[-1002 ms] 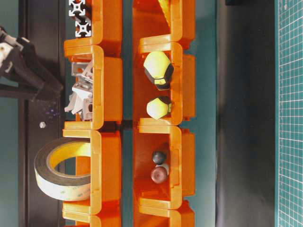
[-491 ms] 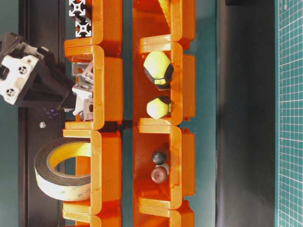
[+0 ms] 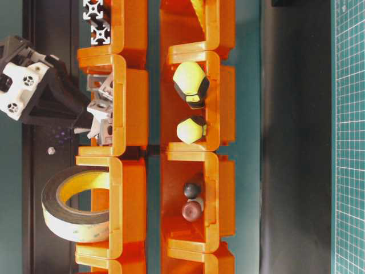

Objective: Pick corner brachets from container rack with right arm.
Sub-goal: 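Close the right gripper on several silver corner brackets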

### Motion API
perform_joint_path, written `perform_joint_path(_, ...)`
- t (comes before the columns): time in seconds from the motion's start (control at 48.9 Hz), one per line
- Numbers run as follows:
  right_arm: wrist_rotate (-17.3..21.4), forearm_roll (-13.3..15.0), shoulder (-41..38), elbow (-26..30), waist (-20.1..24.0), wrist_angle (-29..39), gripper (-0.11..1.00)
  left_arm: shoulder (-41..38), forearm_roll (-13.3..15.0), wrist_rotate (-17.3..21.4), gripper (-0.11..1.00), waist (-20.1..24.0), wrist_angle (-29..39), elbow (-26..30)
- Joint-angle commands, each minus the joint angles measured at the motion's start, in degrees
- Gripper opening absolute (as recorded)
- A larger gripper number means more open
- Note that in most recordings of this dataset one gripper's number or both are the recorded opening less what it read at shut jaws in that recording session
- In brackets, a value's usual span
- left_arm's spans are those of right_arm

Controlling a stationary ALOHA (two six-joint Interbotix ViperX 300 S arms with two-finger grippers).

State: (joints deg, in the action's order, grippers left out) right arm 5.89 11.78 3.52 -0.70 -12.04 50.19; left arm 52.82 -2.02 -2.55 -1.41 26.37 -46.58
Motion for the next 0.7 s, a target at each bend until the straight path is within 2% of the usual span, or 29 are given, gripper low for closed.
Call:
perform_joint_path(0.0,0.09,0.26,1.76,0.53,-0.18,-0.88,0.54,0.09,-0.18,-0.09,0.00,0.18,-0.79,0.70)
perform_joint_path(0.429,0.00,1.49,5.62,1.49,0.09,-2.46,0.54,0.79,-0.18,-0.09,0.00,0.35,-0.88,0.79)
perform_joint_path(0.675,-0.09,1.76,7.12,4.92,1.41,-3.08,0.54,0.79,-0.18,-0.09,0.00,0.35,-0.88,0.79)
